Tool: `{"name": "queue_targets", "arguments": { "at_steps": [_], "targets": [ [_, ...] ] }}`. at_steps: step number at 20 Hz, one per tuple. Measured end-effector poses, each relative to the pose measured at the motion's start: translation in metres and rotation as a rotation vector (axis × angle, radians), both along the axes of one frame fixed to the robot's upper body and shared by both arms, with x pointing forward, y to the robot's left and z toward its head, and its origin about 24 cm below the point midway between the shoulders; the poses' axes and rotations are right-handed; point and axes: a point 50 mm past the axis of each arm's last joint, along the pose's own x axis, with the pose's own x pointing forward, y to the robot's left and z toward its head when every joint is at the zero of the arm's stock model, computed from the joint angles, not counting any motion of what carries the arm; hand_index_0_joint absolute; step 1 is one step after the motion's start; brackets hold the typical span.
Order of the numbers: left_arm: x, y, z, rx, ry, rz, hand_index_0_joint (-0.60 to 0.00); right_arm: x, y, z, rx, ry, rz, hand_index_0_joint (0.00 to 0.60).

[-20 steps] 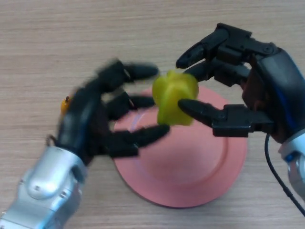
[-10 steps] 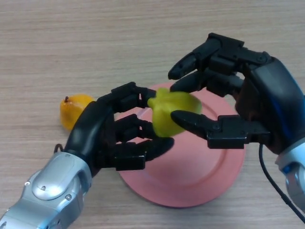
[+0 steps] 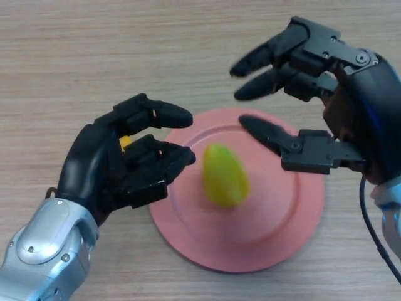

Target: Pick up the yellow starfruit and place it on the plate

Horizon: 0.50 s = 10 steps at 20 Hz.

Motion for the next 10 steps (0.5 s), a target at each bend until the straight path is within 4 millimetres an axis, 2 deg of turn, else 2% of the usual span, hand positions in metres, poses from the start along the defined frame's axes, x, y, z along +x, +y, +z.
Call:
{"name": "queue_targets", "arguments": {
  "at_steps": [1,2,3,4,5,6,7,8,9,10],
  "targets": [
    [0.0,0.003,0.004,-0.049,-0.027,0.003,-0.6,0.003,-0.002,-0.003,-0.04,-0.004,0.005,0.051],
    [-0.001,0.004,0.008,-0.066,-0.061,0.008,-0.6,0.005,-0.007,-0.003,-0.063,-0.004,-0.006,0.151],
    [-0.001,0.006,0.011,-0.081,-0.09,0.015,-0.6,0.006,-0.015,-0.002,-0.056,-0.008,-0.043,0.301],
    [-0.001,0.008,0.011,-0.078,-0.093,0.025,-0.6,0.006,-0.019,-0.002,-0.052,-0.015,-0.062,0.401],
    [-0.001,0.01,0.012,-0.064,-0.094,0.025,-0.6,0.004,-0.026,-0.005,-0.055,-0.02,-0.086,0.543],
    [-0.001,0.011,0.013,-0.052,-0.101,0.021,-0.6,0.003,-0.032,-0.009,-0.063,-0.01,-0.106,0.6],
    [-0.001,0.014,0.017,-0.059,-0.145,0.01,-0.6,0.003,-0.042,-0.015,-0.064,0.023,-0.143,0.45],
    [-0.002,0.015,0.022,-0.068,-0.185,0.014,-0.6,0.004,-0.048,-0.016,-0.065,0.032,-0.17,0.35],
    [-0.002,0.015,0.027,-0.077,-0.231,0.007,-0.6,0.004,-0.054,-0.016,-0.062,0.031,-0.194,0.2],
    [-0.003,0.015,0.03,-0.072,-0.263,0.006,-0.6,0.003,-0.055,-0.017,-0.063,0.025,-0.199,0.1]
  ]
}}
